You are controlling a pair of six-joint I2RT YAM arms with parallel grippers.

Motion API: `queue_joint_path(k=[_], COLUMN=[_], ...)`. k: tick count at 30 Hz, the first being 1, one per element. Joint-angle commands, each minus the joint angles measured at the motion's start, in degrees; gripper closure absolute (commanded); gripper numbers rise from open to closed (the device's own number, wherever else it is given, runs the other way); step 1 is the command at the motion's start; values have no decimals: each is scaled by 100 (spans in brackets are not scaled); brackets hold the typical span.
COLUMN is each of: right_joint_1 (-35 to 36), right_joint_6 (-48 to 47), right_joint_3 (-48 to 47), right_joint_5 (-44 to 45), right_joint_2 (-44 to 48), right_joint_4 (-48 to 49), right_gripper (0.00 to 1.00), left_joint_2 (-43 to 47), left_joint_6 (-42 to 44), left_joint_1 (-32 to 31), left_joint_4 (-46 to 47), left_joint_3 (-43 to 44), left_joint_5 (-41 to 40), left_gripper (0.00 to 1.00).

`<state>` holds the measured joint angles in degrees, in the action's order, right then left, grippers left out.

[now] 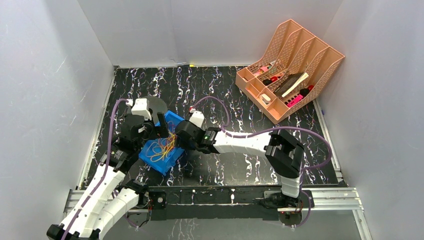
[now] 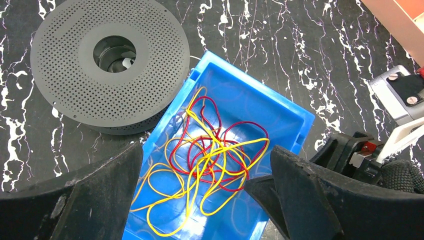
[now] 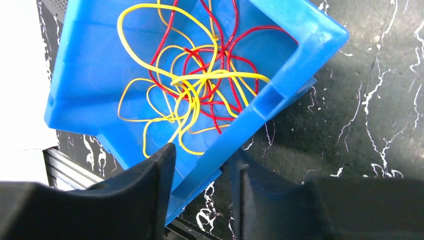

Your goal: Wrap the cables

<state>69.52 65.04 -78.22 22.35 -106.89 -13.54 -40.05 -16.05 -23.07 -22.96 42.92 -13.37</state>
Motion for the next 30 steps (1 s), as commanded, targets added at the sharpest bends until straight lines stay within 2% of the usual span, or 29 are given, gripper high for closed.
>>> queue_joint_path(k=[1, 16, 26, 30], right_joint_1=[36, -97, -888, -1425], right_joint_6=[58, -307, -1149, -1747], right_joint_3=[-120, 280, 1049, 1339], right_joint_5=[215, 1200, 1315, 924], right_joint_2=[94, 994, 1995, 2371], right_joint_4=[289, -204, -445, -311], right_gripper=[58, 100, 100, 100], left_joint_2=[104, 94, 60, 37], left_joint_6=[18, 23, 23, 23], left_joint_1=[-18, -13, -14, -12], left_joint_4=[-33, -34, -33, -33], left_joint_3=[208, 196, 193, 194], left_joint_5=[-117, -135, -117, -122], left_gripper=[2, 2, 2, 2])
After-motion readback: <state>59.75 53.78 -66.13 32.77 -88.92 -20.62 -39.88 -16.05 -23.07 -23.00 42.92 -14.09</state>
